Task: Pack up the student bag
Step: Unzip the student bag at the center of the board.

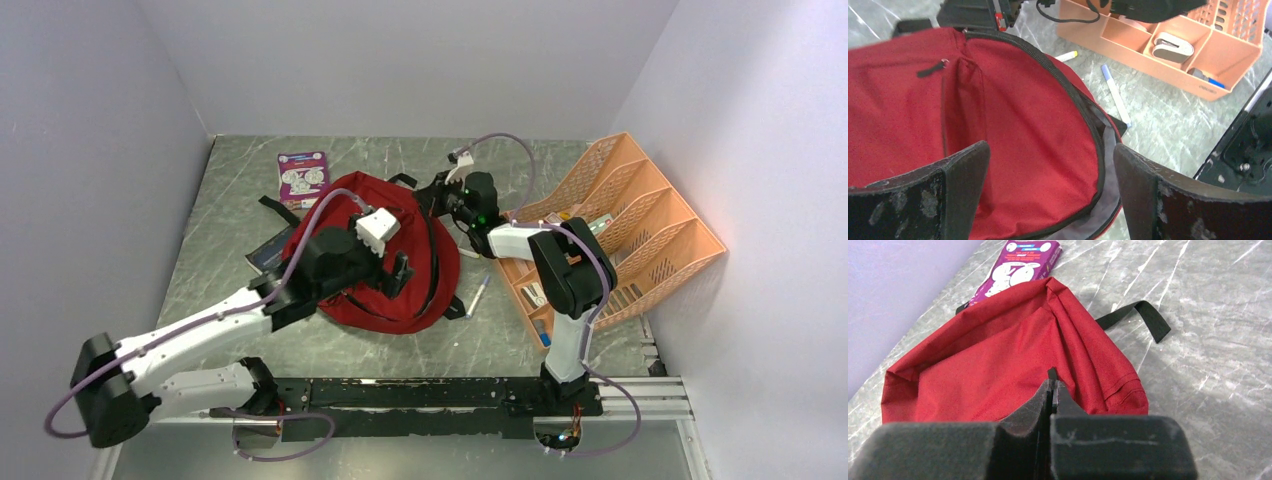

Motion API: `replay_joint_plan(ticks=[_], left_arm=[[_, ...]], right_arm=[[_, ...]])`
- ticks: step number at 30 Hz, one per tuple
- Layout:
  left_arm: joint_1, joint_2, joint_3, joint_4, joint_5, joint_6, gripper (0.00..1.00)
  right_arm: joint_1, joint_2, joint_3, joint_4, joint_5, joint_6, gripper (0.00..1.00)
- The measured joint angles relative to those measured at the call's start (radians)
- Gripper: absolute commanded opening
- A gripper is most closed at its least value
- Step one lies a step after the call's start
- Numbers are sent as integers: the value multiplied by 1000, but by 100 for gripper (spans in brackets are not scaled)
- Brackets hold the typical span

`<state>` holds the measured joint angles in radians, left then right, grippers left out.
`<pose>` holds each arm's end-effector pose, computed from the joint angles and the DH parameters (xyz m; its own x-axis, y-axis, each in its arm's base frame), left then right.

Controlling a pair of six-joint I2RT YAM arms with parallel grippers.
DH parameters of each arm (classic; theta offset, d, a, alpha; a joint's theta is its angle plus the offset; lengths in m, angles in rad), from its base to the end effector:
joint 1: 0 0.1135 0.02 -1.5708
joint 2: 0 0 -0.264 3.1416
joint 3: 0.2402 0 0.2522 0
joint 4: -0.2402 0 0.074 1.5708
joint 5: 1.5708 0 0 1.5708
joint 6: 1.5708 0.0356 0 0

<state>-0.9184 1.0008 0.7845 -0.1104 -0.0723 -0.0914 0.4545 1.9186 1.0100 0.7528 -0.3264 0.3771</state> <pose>0.1437 -0.1839 0.3066 -0.2626 0.1937 -0.9453 0.7301 0.6804 -0.0634 0.3673 0.1921 0.1887 -0.3875 0.1988 -0.9002 -0.5999 0.6870 0.4100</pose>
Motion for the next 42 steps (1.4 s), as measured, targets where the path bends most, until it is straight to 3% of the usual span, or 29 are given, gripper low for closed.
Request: replay_joint_plan(ticks=[8,23,32,34,37,42], left_arm=[[-46,201,26,142,-91,-218,97],[-143,506,140,249,-363,-351,97],[-143,629,205,257,-413,-358,51],[-143,650,219,257,-409,-359,37],[-143,664,222,259,-395,-357,9],[-143,666,222,255,-365,-335,5]], right_arm=[[0,-10,-42,-2,0,13,0],[0,-39,-83,0,-3,30,0],[0,-56,-97,0,-11,34,0],[0,-56,-97,0,-12,34,0],[0,-56,-97,-2,-14,34,0],[0,-56,-95,-11,-12,26,0]])
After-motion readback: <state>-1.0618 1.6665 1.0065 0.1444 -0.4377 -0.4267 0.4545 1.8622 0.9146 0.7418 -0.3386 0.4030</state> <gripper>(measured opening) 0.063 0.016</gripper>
